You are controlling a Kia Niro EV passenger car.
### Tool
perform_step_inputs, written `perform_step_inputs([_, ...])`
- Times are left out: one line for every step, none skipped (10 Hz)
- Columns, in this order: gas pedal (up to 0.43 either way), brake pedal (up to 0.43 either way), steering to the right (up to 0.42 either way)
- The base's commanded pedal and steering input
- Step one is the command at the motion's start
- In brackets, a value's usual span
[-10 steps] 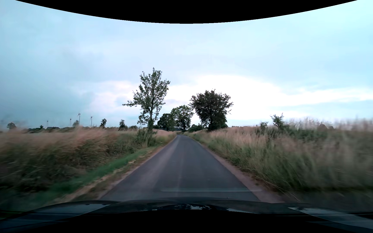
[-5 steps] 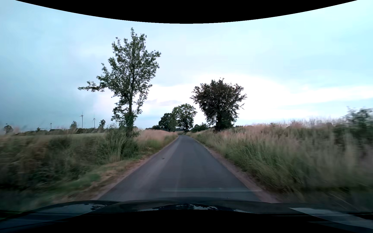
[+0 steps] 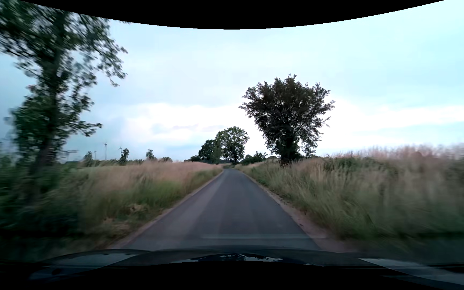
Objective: Follow the waypoints while adhering to traffic rules and regulations
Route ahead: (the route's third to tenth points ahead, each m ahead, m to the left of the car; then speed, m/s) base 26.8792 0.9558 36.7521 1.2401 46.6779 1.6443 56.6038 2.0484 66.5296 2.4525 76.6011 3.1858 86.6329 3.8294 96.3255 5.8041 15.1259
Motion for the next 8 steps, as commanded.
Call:
perform_step_inputs([0.197,0.000,-0.011])
perform_step_inputs([0.189,0.000,-0.011])
perform_step_inputs([0.189,0.000,-0.011])
perform_step_inputs([0.189,0.000,-0.011])
perform_step_inputs([0.177,0.000,-0.010])
perform_step_inputs([0.177,0.000,-0.008])
perform_step_inputs([0.169,0.000,-0.005])
perform_step_inputs([0.169,0.000,-0.005])
